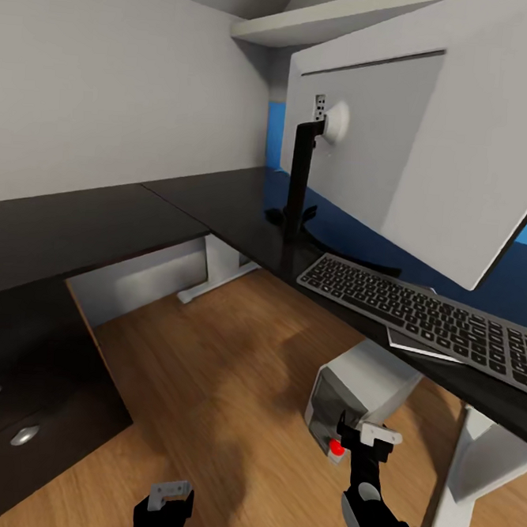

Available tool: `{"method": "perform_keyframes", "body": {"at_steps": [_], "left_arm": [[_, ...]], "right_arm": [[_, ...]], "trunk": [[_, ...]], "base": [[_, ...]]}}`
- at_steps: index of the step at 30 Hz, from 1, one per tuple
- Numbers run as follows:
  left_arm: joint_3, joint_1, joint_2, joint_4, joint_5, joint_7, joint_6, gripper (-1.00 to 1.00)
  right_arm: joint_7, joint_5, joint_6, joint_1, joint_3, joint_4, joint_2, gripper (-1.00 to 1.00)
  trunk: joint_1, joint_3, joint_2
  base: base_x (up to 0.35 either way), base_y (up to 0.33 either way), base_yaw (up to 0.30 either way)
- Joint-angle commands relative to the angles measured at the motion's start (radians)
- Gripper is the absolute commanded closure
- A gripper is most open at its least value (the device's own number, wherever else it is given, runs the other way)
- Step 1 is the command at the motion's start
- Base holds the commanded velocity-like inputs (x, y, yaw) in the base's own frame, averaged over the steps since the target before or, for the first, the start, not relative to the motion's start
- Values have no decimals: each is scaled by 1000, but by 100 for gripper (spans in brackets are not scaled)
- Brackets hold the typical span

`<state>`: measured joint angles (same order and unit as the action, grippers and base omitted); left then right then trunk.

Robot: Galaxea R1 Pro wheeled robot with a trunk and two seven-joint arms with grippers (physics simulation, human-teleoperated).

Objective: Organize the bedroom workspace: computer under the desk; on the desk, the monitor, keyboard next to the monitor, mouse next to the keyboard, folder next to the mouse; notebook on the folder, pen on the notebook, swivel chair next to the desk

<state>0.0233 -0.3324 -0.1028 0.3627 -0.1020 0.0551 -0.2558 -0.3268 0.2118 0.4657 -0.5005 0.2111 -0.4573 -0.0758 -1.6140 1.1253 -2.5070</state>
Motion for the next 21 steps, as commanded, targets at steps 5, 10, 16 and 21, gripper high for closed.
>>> {"method": "perform_keyframes", "body": {"at_steps": [5, 10, 16, 21], "left_arm": [[3, 0, 0, -1, -10, 2, -3, -100], [3, 0, 0, -1, -10, 2, -3, -100], [3, 0, 0, -1, -10, 2, -3, -100], [3, 0, 0, -1, -10, 2, -3, -100]], "right_arm": [[-3, 9, 4, -1, 8, 0, -1, -100], [-3, 9, 4, -1, 8, -1, -1, -100], [-3, 9, 4, -1, 8, -1, -1, -100], [-3, 9, 4, -1, 8, 0, -1, -100]], "trunk": [[0, 1, 0], [0, 1, 0], [0, 1, 0], [0, 1, 0]], "base": [[37, 2, 0], [6, 0, 0], [1, -85, 0], [0, -170, 0]]}}
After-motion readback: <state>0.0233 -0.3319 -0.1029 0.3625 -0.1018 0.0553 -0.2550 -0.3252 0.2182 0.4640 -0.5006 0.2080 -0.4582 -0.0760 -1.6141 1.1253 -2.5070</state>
